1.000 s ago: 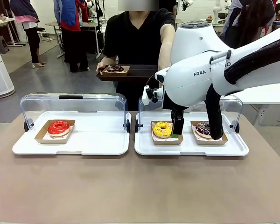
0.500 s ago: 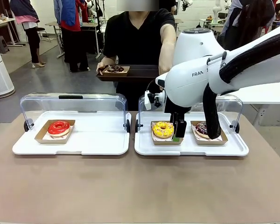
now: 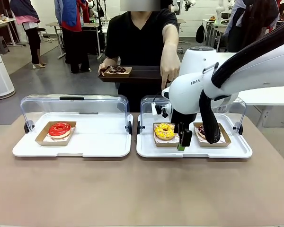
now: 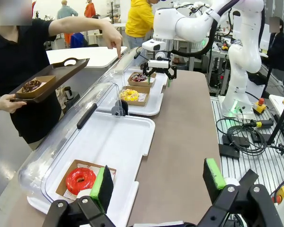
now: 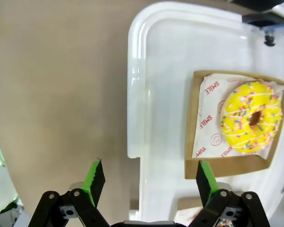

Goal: Provide the desired donut to the person.
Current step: Pick up and lift the Paper togo box containing the Donut pointed at by the person.

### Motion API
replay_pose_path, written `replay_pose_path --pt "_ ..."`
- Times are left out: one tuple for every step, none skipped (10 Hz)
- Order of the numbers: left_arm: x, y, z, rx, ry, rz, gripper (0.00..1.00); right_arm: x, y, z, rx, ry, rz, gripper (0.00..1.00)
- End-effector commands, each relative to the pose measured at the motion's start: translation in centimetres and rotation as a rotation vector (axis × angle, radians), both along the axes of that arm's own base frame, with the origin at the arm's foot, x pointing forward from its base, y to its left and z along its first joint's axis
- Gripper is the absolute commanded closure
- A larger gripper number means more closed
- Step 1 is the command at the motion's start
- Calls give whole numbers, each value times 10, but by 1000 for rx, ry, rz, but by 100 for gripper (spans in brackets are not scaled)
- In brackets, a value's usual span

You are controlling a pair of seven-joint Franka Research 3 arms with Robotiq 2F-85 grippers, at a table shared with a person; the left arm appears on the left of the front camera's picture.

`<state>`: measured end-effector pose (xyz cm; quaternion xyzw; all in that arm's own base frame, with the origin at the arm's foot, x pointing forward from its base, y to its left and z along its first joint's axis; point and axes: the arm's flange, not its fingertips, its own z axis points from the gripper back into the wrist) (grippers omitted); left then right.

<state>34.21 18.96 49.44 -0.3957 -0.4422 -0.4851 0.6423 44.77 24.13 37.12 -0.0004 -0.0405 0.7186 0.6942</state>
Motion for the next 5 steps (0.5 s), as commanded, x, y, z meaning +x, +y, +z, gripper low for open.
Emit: replay_pose_path --pt "-1 1 1 -18 -16 0 0 8 1 -13 -3 7 -13 0" --pt "-1 1 1 -18 -16 0 0 9 0 -19 -12 9 -23 0" --pt "-1 1 1 -18 -16 0 0 11 1 -19 -5 3 -34 0" --pt "-1 1 1 -18 -16 0 0 9 5 -12 -12 -35 -88 0" --pt "-1 1 1 -18 -16 0 0 6 -4 -20 -8 27 -16 0"
